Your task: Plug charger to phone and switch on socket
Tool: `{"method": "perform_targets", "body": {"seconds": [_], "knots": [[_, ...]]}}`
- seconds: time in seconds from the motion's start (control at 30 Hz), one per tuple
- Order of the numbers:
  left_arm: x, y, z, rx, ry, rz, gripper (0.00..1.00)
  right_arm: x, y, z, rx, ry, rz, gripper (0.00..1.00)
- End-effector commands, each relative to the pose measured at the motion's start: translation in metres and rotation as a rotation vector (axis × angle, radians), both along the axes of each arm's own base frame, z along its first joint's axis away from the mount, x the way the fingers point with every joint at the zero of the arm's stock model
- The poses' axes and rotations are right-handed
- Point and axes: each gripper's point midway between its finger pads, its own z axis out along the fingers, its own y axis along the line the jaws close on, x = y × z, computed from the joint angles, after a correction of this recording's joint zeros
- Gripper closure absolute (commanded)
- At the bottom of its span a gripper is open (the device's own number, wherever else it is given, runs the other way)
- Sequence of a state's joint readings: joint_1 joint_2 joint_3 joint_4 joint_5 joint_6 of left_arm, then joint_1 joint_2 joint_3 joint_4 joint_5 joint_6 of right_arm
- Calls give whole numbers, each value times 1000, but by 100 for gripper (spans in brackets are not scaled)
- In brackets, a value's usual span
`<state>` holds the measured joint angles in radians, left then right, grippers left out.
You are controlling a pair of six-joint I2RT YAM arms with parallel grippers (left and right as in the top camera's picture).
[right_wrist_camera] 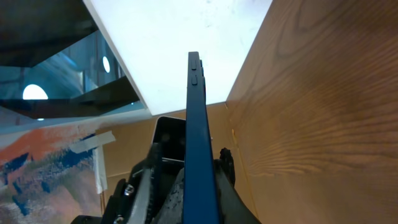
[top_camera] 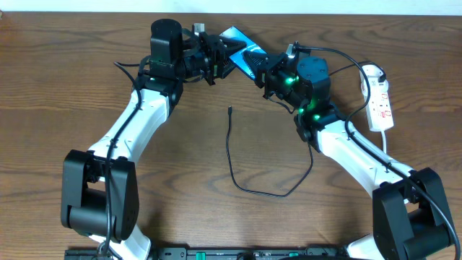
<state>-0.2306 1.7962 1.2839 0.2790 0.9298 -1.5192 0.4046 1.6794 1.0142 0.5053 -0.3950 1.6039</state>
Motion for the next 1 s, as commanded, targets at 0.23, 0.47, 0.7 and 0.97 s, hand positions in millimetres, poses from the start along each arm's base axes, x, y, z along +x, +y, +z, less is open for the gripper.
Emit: {"method": "perform_targets", "body": {"seconds": [0.23, 0.47, 0.7, 0.97], "knots": [[6, -2, 28, -12, -86, 32, 85, -45, 39, -17, -16, 35, 265, 95], [14, 3, 26, 1, -88, 82, 92, -46, 39, -17, -14, 35, 274, 73], [16, 4, 26, 9, -95, 98, 93, -44, 36, -17, -15, 35, 263, 61], [17, 20, 20, 107, -239, 51, 92, -27, 12, -17, -133, -116, 236, 44]]}}
